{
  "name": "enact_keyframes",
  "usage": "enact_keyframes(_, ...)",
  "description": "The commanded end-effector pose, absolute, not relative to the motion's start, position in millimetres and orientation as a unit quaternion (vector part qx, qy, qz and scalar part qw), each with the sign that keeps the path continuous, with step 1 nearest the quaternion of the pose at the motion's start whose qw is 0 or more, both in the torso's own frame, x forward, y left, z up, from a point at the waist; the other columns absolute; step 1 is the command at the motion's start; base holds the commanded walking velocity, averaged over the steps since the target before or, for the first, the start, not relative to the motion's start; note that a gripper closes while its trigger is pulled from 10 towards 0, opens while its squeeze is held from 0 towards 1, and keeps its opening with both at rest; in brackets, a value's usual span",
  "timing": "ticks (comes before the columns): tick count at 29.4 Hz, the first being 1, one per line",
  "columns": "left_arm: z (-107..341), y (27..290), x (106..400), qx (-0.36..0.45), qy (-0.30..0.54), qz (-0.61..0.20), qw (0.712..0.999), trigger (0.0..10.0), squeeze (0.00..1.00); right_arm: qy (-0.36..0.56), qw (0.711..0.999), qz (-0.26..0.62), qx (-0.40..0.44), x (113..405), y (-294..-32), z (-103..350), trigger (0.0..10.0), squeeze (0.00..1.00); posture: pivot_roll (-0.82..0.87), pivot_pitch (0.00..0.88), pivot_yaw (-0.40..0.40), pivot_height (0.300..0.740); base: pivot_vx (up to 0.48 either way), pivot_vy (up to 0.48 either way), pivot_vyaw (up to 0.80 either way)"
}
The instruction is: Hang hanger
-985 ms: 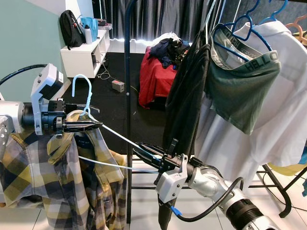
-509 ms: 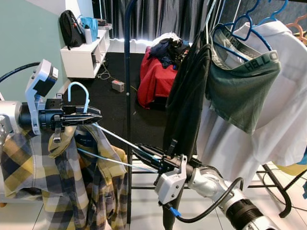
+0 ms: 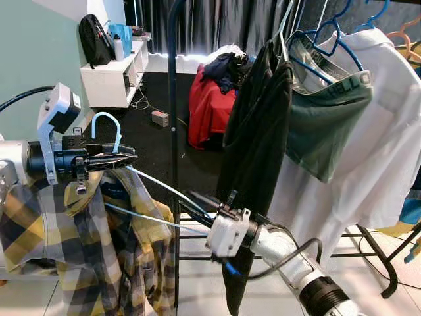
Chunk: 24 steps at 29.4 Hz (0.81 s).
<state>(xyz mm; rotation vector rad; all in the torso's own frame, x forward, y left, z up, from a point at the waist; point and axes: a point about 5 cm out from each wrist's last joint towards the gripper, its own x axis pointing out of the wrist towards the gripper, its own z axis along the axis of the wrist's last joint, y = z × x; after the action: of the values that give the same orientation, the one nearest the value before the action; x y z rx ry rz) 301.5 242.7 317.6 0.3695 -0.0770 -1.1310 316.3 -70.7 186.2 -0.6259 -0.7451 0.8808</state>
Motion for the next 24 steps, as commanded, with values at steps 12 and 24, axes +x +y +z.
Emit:
enact_keyframes(12, 295.3, 248.2, 317.8, 0.225, 0.028, -0.444, 0.867, 0.0, 0.0, -0.391, 0.875, 0.228, -0.174, 316.2, -123.1, 215.0, 10.0, 0.0, 0.06, 0.076, -0.017, 0.74, 0.0, 0.0, 0.0)
enact_keyframes(24, 292.6, 276.7, 331.7, 0.266, 0.071, -0.297, 0.914, 0.5, 0.0, -0.335, 0.924, 0.116, -0.142, 303.2, -168.7, 206.4, 10.0, 0.0, 0.06, 0.075, -0.014, 0.74, 0.0, 0.0, 0.0)
